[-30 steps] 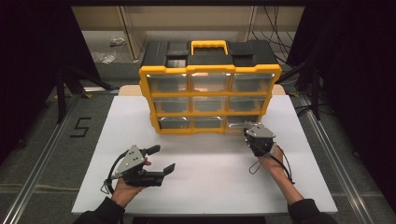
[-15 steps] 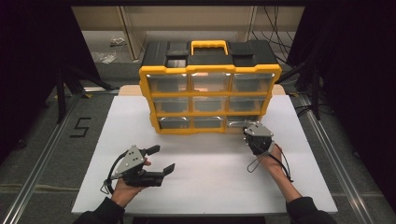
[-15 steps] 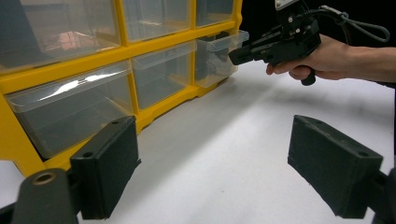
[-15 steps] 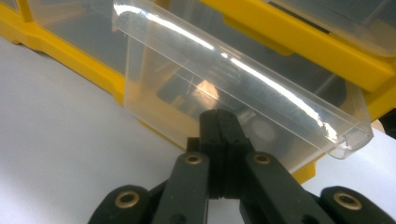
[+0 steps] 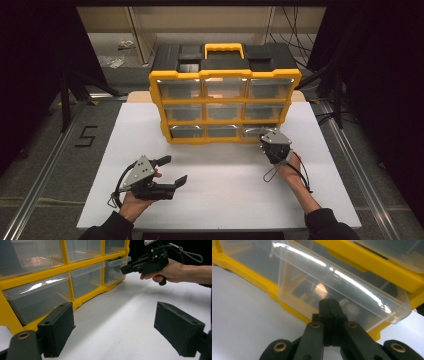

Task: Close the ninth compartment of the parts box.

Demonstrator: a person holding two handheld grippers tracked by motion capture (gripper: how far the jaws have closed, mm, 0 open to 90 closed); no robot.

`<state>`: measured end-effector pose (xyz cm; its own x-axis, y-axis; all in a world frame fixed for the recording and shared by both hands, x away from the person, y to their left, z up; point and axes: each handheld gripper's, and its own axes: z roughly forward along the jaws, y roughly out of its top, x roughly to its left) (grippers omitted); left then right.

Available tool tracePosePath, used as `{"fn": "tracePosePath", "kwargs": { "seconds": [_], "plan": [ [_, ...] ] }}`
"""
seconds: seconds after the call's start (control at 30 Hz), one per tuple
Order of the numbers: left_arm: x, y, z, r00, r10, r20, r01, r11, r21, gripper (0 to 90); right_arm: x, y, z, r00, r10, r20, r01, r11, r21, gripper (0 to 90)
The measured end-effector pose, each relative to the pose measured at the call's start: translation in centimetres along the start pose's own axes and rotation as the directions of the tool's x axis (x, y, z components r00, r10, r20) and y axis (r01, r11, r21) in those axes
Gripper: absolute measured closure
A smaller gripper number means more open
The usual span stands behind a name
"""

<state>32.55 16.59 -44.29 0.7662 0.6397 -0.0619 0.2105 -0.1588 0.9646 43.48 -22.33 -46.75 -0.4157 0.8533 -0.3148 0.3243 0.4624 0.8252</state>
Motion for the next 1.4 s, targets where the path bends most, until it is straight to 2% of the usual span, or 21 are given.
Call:
{"fn": "tracePosePath", "kwargs": {
  "seconds": [1.4],
  "plan": [
    [0.0,0.0,0.0,1.0,-0.001,0.0,0.001,1.0,-0.001,15.7,-1.1,-0.2,1.8,0.9986,-0.001,0.052,0.0,1.0,0.02,90.0]
  ]
}}
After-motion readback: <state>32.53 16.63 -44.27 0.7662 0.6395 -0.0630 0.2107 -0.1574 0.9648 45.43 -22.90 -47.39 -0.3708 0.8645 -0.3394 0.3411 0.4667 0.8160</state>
